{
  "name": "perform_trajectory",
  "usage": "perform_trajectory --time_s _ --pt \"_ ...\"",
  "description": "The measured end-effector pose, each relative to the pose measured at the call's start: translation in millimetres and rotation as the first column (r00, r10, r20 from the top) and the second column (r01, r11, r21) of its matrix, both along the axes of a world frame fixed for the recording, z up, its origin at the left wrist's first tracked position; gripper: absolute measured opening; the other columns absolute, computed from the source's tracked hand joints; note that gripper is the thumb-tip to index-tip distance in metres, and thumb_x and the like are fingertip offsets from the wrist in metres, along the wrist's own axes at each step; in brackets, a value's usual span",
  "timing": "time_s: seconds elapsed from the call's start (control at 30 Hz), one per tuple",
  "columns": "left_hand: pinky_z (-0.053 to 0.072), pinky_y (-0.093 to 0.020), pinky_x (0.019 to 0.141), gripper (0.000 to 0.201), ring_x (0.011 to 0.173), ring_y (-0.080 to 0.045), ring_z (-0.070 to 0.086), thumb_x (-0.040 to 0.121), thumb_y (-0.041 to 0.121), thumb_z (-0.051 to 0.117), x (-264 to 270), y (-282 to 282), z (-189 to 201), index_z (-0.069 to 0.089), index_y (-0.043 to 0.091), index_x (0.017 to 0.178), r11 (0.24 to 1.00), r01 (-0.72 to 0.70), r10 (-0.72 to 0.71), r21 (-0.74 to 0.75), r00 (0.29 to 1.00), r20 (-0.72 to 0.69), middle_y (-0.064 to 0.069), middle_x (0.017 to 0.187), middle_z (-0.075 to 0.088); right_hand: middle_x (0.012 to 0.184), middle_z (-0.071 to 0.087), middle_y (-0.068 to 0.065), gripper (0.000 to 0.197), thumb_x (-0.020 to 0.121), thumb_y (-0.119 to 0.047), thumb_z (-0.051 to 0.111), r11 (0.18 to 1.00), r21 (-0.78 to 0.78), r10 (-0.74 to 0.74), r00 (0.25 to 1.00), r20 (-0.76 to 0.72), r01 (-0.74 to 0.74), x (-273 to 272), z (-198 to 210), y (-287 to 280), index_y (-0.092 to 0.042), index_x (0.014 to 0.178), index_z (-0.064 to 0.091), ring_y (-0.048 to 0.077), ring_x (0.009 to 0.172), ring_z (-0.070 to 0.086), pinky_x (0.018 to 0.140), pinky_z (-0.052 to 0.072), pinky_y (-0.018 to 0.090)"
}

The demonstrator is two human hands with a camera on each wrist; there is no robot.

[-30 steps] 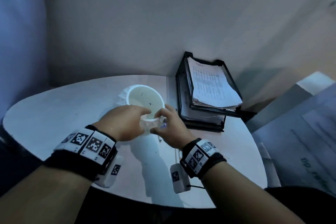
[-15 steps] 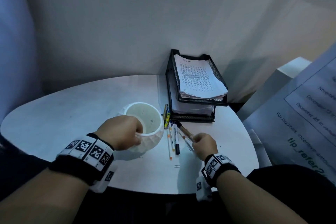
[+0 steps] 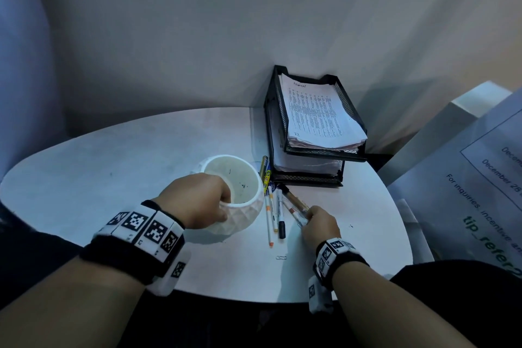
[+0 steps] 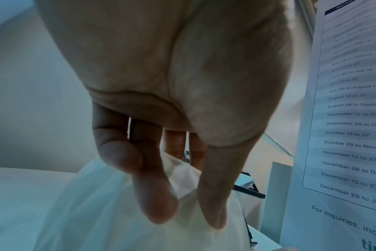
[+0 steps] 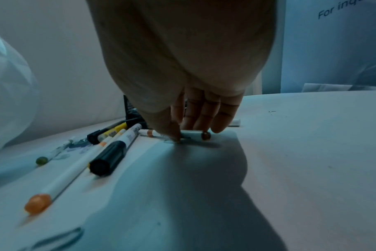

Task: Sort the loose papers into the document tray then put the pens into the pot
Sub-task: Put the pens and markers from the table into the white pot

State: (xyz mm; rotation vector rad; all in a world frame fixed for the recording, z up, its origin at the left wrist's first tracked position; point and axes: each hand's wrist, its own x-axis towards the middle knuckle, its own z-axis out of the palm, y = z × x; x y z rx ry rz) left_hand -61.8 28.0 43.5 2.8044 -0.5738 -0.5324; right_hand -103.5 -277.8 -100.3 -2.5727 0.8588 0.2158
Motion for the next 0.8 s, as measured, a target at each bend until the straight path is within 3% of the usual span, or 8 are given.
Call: perform_trajectory --time_s 0.1,0.23,0.33,0.43,0.57,0.67,0.8 --pt "0.042 -0.029 0.069 0.013 0.091 -0.018 0.062 0.084 0.038 0.071 2 1 0 0.072 0.036 0.097 1.000 0.000 0.000 -0.004 1.000 0.001 0.009 0.092 0.069 0.093 0.068 0.004 0.016 0.087 -0.015 0.068 0.994 0.106 -0.004 0.999 0.050 -0.001 7 5 -2 -0.023 0.101 0.069 0.021 0.079 0.064 0.065 0.048 0.026" --pt "0.040 -0.029 0.064 0.009 0.089 -0.019 0.062 0.083 0.035 0.071 3 2 -1 0.072 0.033 0.092 1.000 0.000 0.000 -0.011 1.000 0.008 0.009 0.085 0.066 0.084 0.064 0.007 0.012 0.090 -0.005 0.057 0.997 0.078 -0.011 0.997 0.072 0.005 16 17 -15 -0.011 0.094 0.067 0.019 0.072 0.057 0.057 0.044 0.027" --pt "0.040 -0.028 0.065 0.012 0.090 -0.018 0.061 0.084 0.035 0.071 3 1 -2 0.073 0.034 0.095 1.000 0.004 -0.004 -0.015 1.000 0.003 0.009 0.089 0.068 0.085 0.063 0.006 0.007 0.093 -0.018 0.058 0.996 0.021 -0.084 0.991 0.100 0.082 16 21 -28 -0.011 0.093 0.061 0.023 0.073 0.057 0.065 0.046 0.032" --pt "0.043 -0.029 0.068 0.015 0.091 -0.017 0.061 0.084 0.036 0.071 3 1 -3 0.073 0.035 0.099 1.000 0.005 -0.005 -0.015 1.000 -0.006 0.010 0.093 0.069 0.093 0.067 0.006 0.015 0.096 -0.031 0.062 0.997 -0.009 -0.082 0.995 0.064 0.082 12 13 -38 -0.017 0.101 0.062 0.023 0.075 0.063 0.060 0.043 0.029" --pt "0.040 -0.028 0.064 0.012 0.089 -0.017 0.059 0.083 0.036 0.071 5 1 -3 0.071 0.036 0.095 1.000 0.001 -0.001 -0.019 1.000 0.000 0.010 0.088 0.066 0.091 0.069 0.008 0.012 0.098 -0.021 0.060 0.999 -0.035 -0.014 0.999 -0.038 0.013 6 -1 -43 -0.014 0.103 0.069 0.026 0.076 0.066 0.064 0.052 0.030" --pt "0.037 -0.027 0.060 0.009 0.088 -0.015 0.058 0.083 0.036 0.071 5 0 -2 0.070 0.037 0.092 1.000 0.003 -0.002 -0.014 1.000 0.007 0.011 0.085 0.065 0.081 0.066 0.003 0.012 0.100 -0.023 0.059 0.997 -0.078 -0.025 0.996 -0.080 0.019 1 -3 -42 -0.014 0.097 0.068 0.024 0.073 0.063 0.063 0.046 0.028" --pt "0.039 -0.028 0.063 0.009 0.089 -0.016 0.058 0.083 0.037 0.070 4 2 -2 0.070 0.037 0.092 1.000 -0.002 0.003 -0.018 1.000 0.007 0.010 0.087 0.066 0.080 0.065 0.004 0.013 0.096 -0.024 0.060 0.992 -0.044 -0.122 0.988 -0.097 0.119 -1 2 -42 -0.013 0.094 0.067 0.023 0.069 0.060 0.062 0.043 0.028"
